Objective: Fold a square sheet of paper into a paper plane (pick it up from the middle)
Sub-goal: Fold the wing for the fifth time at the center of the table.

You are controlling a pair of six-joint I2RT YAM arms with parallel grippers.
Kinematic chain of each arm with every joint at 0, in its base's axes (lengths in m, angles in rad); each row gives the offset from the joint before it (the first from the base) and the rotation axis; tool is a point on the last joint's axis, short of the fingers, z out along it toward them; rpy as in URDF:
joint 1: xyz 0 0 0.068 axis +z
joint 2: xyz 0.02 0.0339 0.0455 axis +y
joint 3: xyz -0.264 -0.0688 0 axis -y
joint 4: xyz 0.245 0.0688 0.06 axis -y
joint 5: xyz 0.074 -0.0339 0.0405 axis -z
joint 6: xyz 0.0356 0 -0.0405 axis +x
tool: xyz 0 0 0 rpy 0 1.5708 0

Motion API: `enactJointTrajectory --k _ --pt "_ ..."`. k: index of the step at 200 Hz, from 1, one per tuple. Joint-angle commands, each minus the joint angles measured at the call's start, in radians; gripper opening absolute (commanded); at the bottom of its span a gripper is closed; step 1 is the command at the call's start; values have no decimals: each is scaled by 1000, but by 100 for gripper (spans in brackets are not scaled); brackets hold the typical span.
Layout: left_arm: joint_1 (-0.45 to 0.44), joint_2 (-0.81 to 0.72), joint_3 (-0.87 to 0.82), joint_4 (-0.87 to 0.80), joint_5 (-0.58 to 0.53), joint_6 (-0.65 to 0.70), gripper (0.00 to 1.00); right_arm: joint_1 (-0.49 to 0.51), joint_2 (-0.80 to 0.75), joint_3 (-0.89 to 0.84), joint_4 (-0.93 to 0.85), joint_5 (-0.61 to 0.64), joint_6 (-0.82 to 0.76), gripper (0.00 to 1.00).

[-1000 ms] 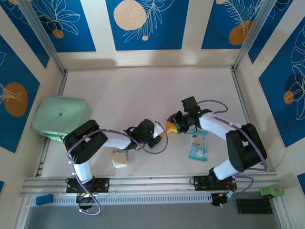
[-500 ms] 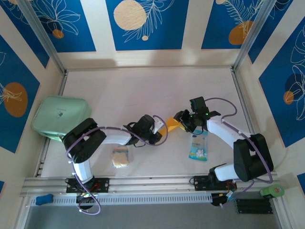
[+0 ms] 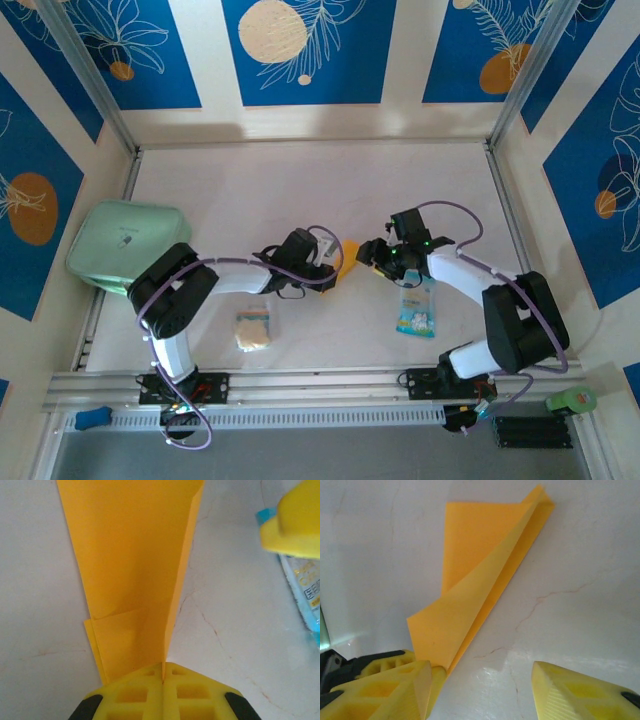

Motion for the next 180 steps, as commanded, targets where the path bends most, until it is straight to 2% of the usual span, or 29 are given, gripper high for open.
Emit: enactJointTrajectory --k 1,67,180 --pt "18 18 16 1 58 -77 0 20 40 13 18 -28 -59 55" --pt "64 60 7 62 166 -213 0 48 146 62 15 -49 -104 55" --pt "94 89 -30 129 197 -305 0 61 271 178 -17 -35 -163 54"
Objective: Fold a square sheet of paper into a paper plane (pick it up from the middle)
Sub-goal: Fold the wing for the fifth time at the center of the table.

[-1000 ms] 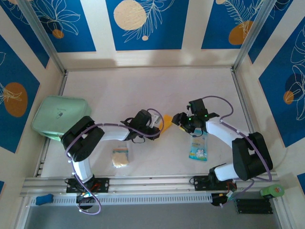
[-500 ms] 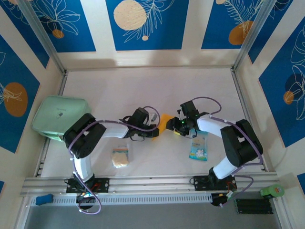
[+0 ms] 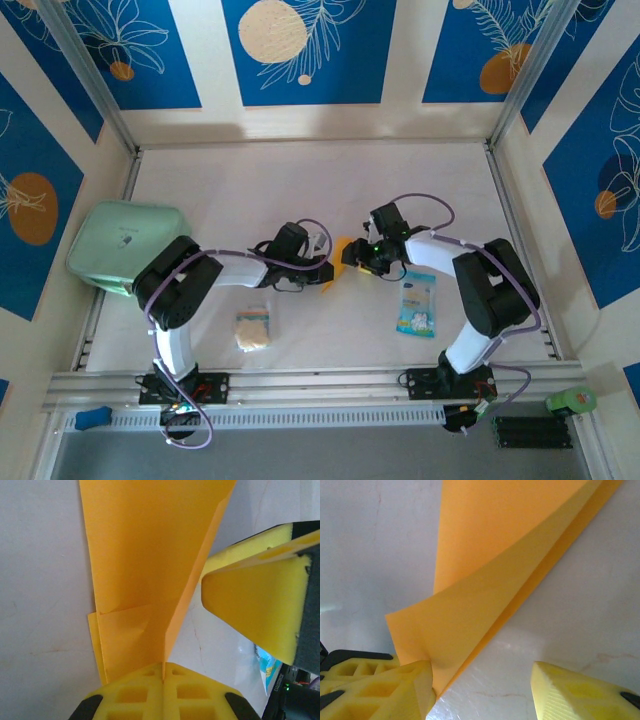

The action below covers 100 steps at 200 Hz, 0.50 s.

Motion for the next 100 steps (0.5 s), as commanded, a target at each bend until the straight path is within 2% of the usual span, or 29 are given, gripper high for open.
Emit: enactJointTrajectory --k 1,55,100 --pt "11 31 -22 33 25 -24 0 7 38 40 -33 -5 -29 53" --pt "14 56 -36 56 27 -30 0 14 100 81 -63 1 -33 53" --pt "16 61 -44 49 19 -23 8 28 157 117 -115 42 -34 54"
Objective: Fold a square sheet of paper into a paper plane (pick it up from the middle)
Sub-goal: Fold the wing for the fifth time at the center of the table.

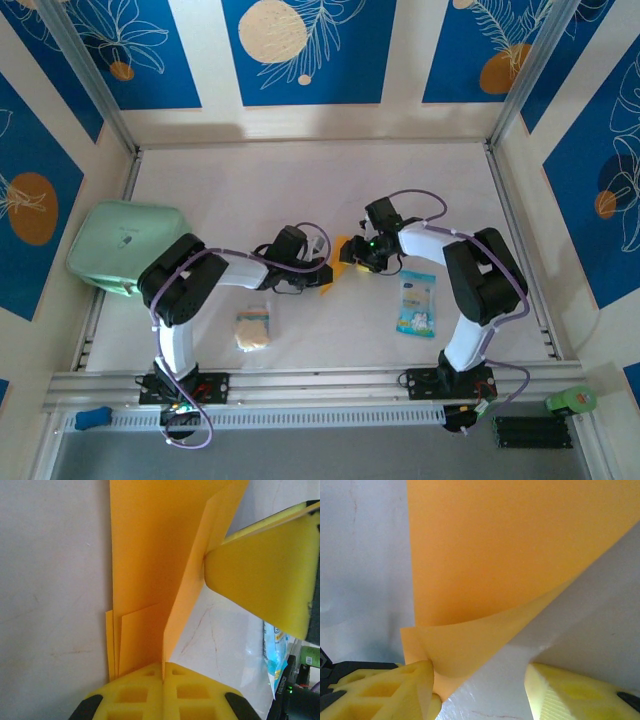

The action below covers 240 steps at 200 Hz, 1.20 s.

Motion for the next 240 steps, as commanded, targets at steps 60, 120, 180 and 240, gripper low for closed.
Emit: enactJointTrajectory --k 60,120,180,240 --pt "11 31 -29 -16 -5 10 13 52 131 73 -84 77 -12 56" --pt "18 38 -39 -14 -4 -11 10 60 156 97 -123 91 4 58" --pt "32 45 -78 78 18 -101 3 31 89 23 1 -60 -42 60" --pt "43 55 -88 101 27 -124 0 -14 53 -36 39 -106 -88 59"
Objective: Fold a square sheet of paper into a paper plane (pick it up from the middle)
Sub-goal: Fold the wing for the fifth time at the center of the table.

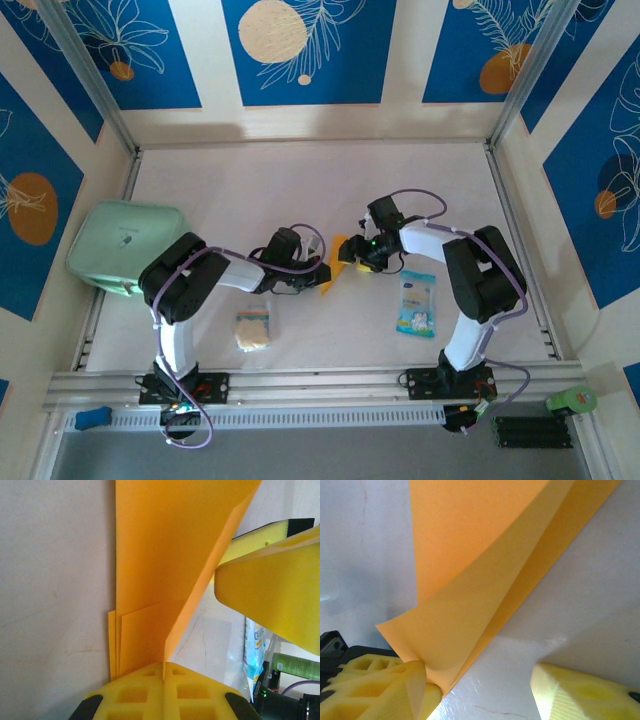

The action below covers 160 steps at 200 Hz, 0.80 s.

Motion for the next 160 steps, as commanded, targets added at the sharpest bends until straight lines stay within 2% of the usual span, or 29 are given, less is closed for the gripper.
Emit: enactJointTrajectory --k 1,49,76,113,160 --pt "17 37 -31 -47 -22 -11 0 12 42 -34 33 -28 -37 59" --pt "19 46 -33 -40 -21 -15 0 52 120 46 -67 92 -13 47" --pt "18 51 -36 -35 -18 -15 3 85 163 87 -102 139 -2 49" --pt "19 57 -40 -31 -16 -15 8 112 197 115 -111 130 -1 50" --pt "23 64 -43 -38 -21 -15 9 115 207 122 -125 131 7 52"
